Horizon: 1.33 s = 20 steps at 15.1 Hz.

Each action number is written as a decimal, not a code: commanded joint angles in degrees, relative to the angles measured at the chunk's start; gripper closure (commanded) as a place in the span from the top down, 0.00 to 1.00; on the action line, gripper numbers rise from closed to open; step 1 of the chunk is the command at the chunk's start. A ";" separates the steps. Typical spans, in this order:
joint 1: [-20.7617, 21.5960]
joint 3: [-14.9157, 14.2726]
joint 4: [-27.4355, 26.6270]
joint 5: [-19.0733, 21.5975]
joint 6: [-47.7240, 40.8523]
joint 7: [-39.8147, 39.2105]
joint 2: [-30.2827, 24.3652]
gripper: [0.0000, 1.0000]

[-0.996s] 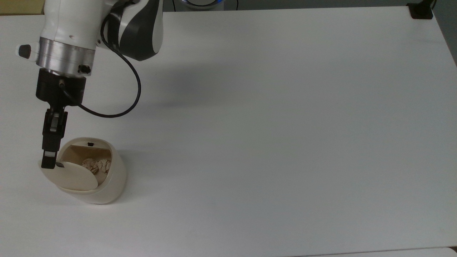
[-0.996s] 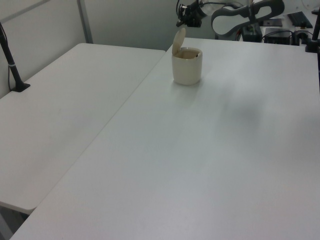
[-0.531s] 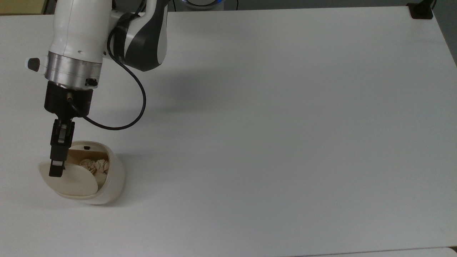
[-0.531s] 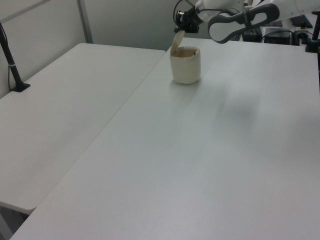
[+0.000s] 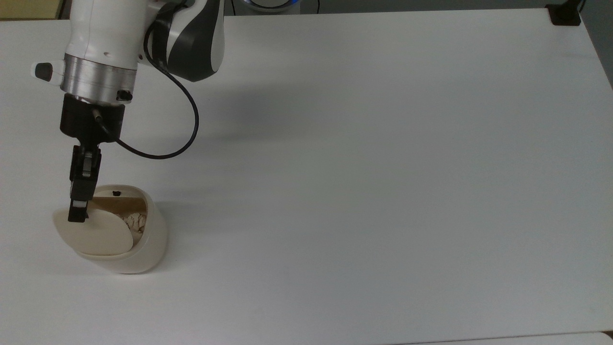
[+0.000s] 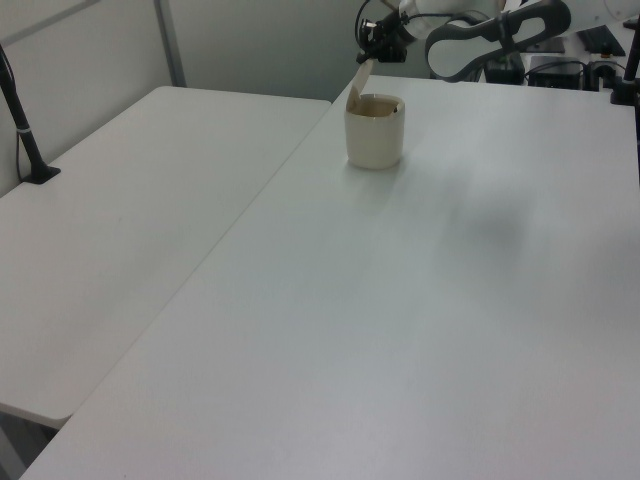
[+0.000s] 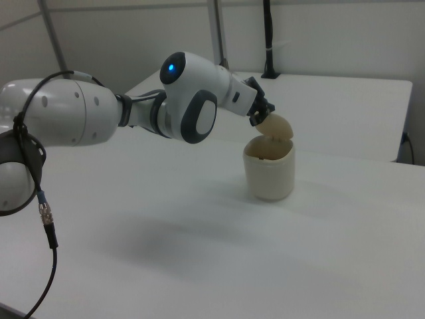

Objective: Close the trash bin
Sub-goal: 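Push the lid down over the bin opening with the gripper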

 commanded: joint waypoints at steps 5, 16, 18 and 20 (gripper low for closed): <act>-0.98 0.47 -9.87 -0.93 -3.79 -6.34 -5.41 0.00; -1.34 1.52 -11.82 -0.84 -12.41 -12.51 -6.30 0.00; -1.34 1.96 -11.82 -0.85 -12.59 -12.51 -6.12 0.00; -1.34 2.40 -11.74 -0.93 -12.59 -12.51 -5.60 0.00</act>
